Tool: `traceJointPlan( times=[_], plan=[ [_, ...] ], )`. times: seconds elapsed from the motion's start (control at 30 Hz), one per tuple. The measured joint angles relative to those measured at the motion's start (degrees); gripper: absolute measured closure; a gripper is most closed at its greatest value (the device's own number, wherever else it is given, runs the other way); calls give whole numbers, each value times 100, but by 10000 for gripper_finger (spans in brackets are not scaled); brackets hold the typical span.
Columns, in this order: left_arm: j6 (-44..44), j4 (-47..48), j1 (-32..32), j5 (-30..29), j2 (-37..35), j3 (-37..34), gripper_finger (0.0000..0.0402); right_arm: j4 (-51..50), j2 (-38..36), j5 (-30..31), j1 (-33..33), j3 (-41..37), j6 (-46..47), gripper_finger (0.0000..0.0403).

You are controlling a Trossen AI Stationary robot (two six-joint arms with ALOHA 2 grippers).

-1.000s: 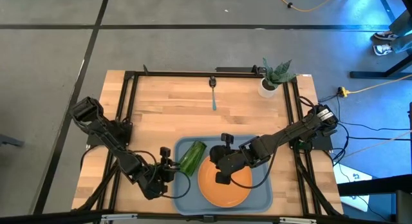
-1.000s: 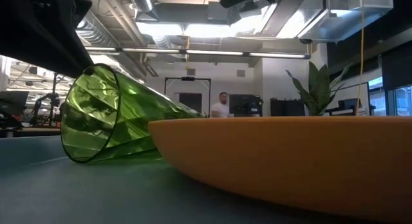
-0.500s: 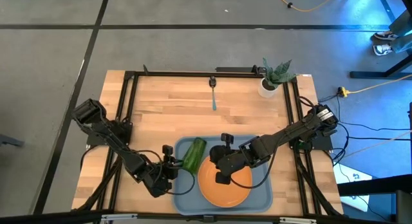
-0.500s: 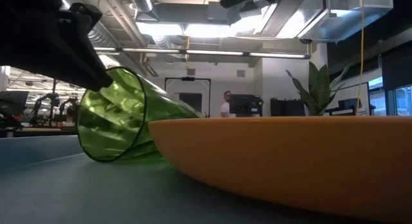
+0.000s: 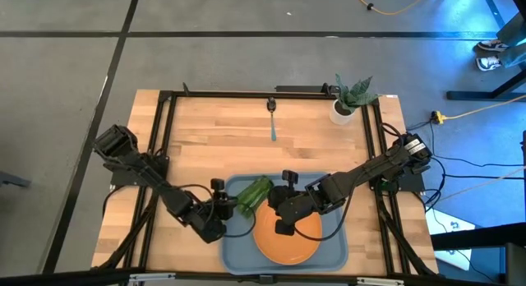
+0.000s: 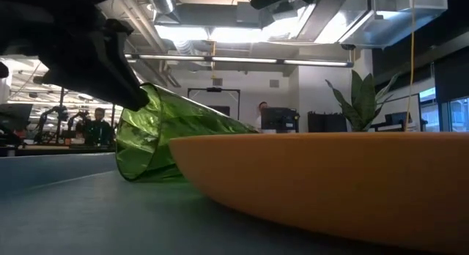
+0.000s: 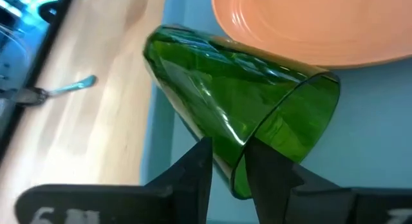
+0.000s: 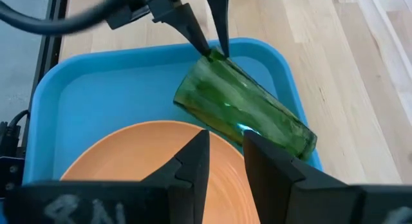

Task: Pick and place plate/cup/fork/spoon on tray
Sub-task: Remove the glass cup from the tray

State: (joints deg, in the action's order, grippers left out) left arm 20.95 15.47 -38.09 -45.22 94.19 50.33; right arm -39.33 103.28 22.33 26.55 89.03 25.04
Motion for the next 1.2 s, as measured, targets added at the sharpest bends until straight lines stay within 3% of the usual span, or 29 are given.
traceJointPlan(
  times=[0.13,0.27,0.73,0.93,1.2],
  plan=[
    [-27,-117,182,552,0,0,356,-65,0,-1,1,0,-17,303],
    [-27,-149,322,609,-1,0,393,-262,0,-4,0,0,-7,303],
    [-57,22,385,929,-93,197,399,-352,0,4,-2,0,-372,303],
    [-69,1501,381,1201,-336,988,400,-372,0,6,-4,0,-459,303],
    [-5,4068,480,2204,-435,2750,401,-490,2,9,-4,0,-479,303]
  ],
)
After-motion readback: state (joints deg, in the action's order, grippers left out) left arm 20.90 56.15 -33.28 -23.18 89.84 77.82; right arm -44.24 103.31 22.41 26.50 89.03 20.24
